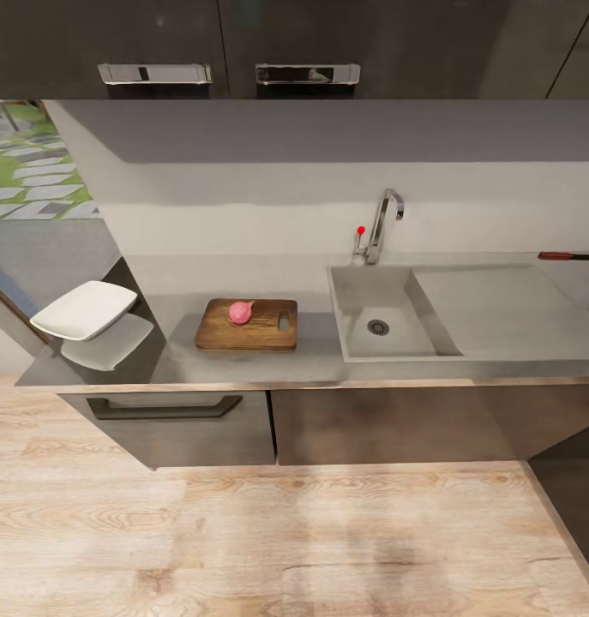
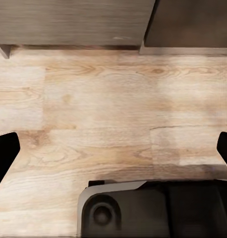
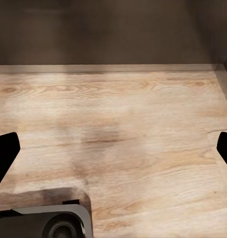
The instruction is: In the kitchen, take the Vidalia onion out of the sink, dice it on the chopping board with the paring knife, put the diced onion into the bowl on the countertop, then place both the paring knife and the chopping board into the sink.
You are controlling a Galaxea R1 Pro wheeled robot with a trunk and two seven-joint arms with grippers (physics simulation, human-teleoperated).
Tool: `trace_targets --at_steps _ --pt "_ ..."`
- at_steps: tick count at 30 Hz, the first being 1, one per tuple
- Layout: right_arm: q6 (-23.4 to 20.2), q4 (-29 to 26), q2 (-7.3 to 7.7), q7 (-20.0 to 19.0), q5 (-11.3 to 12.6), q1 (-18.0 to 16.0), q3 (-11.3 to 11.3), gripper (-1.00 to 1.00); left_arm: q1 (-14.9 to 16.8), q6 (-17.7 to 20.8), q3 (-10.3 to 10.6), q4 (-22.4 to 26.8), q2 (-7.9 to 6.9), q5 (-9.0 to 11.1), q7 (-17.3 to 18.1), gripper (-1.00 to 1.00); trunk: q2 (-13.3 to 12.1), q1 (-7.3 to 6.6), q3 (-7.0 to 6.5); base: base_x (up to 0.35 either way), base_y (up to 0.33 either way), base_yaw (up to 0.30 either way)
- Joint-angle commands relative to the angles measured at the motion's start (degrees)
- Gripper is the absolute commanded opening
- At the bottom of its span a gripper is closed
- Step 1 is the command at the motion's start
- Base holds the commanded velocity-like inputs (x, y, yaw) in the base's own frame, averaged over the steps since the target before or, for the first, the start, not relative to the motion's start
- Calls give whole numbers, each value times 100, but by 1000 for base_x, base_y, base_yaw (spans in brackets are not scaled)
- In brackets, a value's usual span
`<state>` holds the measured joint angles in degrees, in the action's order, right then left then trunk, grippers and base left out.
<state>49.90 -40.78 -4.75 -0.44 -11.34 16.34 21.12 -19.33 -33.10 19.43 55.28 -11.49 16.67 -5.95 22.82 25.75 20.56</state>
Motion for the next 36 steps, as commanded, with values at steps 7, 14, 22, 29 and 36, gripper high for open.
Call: trace_targets --at_steps 7,14,22,29,36 --pt "35 -17 -22 4 -45 0 33 100 7 -12 53 -140 -2 10 -64 100 10 4 7 0 0 0" --pt "45 -18 -41 9 19 0 35 100 8 -16 58 -167 1 11 -64 100 10 4 -4 0 0 -39" --pt "46 -18 -36 1 205 0 32 100 8 -12 56 -212 69 11 -64 100 10 4 -54 0 0 -178" --pt "46 -18 -35 0 220 0 32 100 8 -12 55 -241 85 11 -64 100 10 4 -102 0 0 -198" --pt "52 -25 -35 0 220 0 32 100 8 -12 59 -245 89 11 -64 100 10 4 -150 0 0 -203"
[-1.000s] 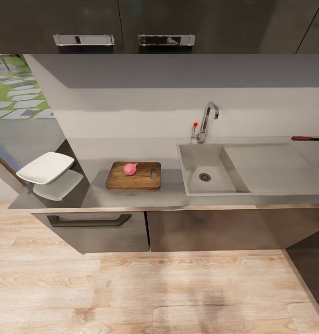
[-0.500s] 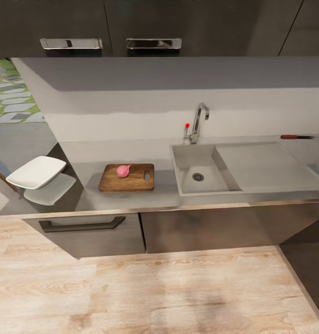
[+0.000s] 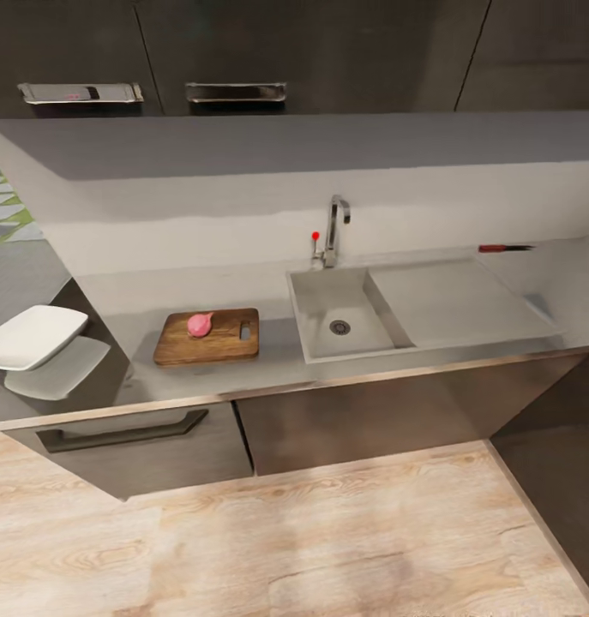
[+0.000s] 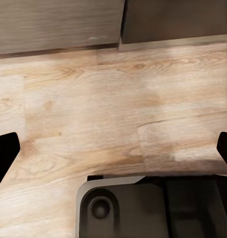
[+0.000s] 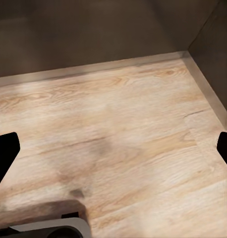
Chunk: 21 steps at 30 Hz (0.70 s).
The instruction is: In the kitchen, take the Vidalia onion out of the sink, dice it on the chopping board with the paring knife, put the diced onion into the bowl on the countertop, then place both the paring knife and the chopping board into the sink.
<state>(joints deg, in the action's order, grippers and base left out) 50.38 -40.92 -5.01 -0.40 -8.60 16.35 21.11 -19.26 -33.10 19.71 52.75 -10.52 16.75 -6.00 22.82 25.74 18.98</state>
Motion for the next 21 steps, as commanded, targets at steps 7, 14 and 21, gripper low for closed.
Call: trace_targets --at_steps 7,14,21 --pt "4 -10 -9 -4 -54 0 33 100 1 -12 29 -116 52 0 -53 100 10 4 -40 0 0 -207" --pt "2 -5 -9 -4 -54 0 33 100 1 -12 33 -192 101 -1 -51 100 10 4 -84 0 0 -209" --pt "0 -4 -9 -4 -54 0 33 100 1 -12 33 -195 111 -3 -51 100 10 4 -125 0 0 -209"
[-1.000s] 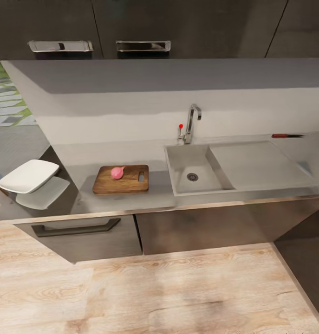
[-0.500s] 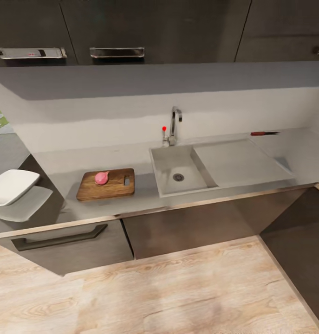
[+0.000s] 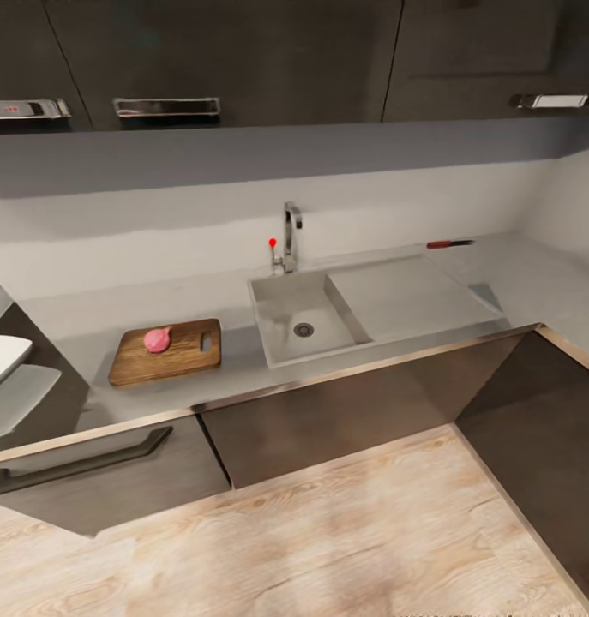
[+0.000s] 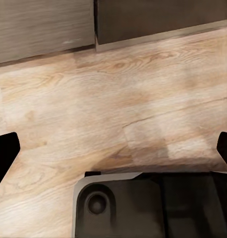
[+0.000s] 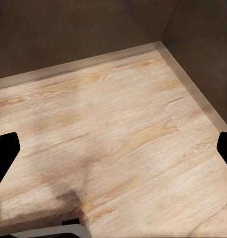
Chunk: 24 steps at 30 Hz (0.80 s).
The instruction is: In the kitchen, take the Vidalia onion out of the sink, dice it on the chopping board with the paring knife, put the diced onion into the bowl on the countertop, then place both the paring knife and the chopping board into the sink.
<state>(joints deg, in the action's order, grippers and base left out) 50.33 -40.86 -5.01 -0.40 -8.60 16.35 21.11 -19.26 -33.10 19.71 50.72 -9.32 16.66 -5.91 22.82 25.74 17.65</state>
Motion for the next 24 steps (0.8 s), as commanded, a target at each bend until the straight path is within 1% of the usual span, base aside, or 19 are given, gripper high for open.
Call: trace_targets --at_steps 1,24 --pt "4 -10 -9 -4 -54 0 33 100 1 -12 33 8 -9 5 -59 100 10 4 2 0 0 -209" --pt "3 -10 -9 -4 -54 0 33 100 3 -8 33 -77 -9 6 -59 100 10 4 -112 0 0 -209"
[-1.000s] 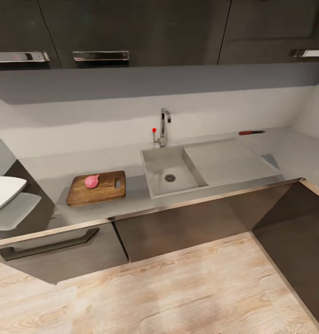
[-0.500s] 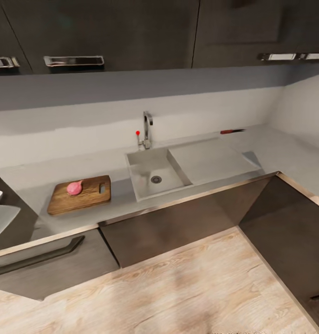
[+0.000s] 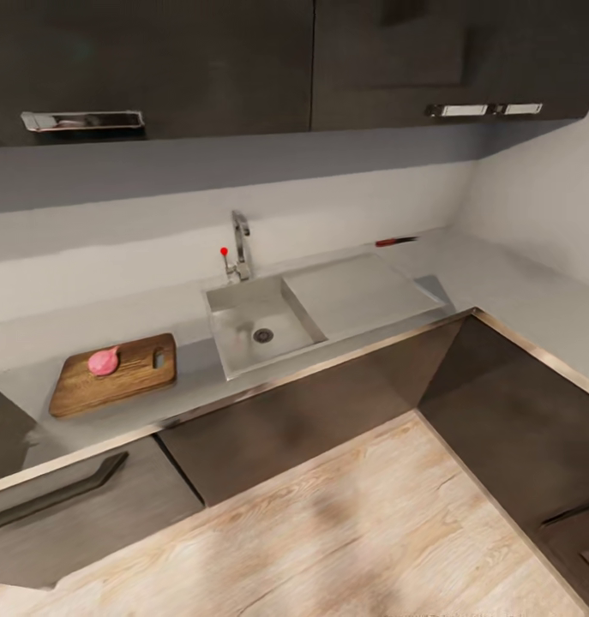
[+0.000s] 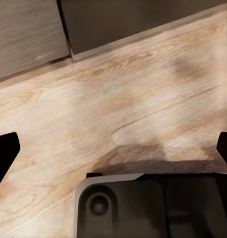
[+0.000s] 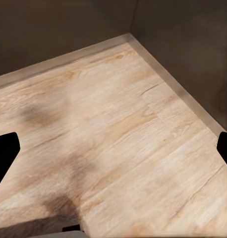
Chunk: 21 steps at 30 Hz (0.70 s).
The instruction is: In the kitchen, take the Vidalia onion out of the sink, dice it on the chopping board with the paring knife, put the diced onion into the bowl on the countertop, then place both the paring knife and the chopping board into the sink.
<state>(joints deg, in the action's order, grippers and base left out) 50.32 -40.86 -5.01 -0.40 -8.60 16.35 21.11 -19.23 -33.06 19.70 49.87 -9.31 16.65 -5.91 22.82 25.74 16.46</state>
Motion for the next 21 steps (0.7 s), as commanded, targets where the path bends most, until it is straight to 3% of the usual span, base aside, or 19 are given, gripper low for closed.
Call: trace_targets --at_steps 1,10,15,16,18,19,20,21 --pt "5 -10 -9 -4 -54 0 33 100 1 -11 34 2 -9 6 -59 100 10 4 3 0 0 -209" --pt "29 -76 -18 -21 -80 0 14 100 5 -13 32 -108 -1 5 -59 100 10 4 -18 0 0 -121" --pt "-170 -898 -43 24 -115 -6 -8 100 6 -16 33 -163 58 5 -59 100 10 4 -19 0 0 -9" --pt "-414 -1271 -53 36 -121 -7 -16 100 6 -16 33 -169 66 5 -59 100 10 4 -19 0 0 -3" --pt "-1335 -2210 -77 49 -125 -8 -82 100 7 -16 33 -180 73 5 -59 100 10 4 -19 0 0 -1" --pt "-1955 -2734 -84 50 -125 -8 -138 100 7 -14 33 -186 75 5 -59 100 10 4 -19 0 0 0" --pt "-2932 -3518 -90 44 -124 -9 -217 100 7 -14 34 -192 77 5 -59 100 10 4 -19 0 0 0" --pt "-3515 -3999 -88 42 -124 -12 -250 100 7 -15 34 -195 78 5 -59 100 10 4 -19 0 0 0"
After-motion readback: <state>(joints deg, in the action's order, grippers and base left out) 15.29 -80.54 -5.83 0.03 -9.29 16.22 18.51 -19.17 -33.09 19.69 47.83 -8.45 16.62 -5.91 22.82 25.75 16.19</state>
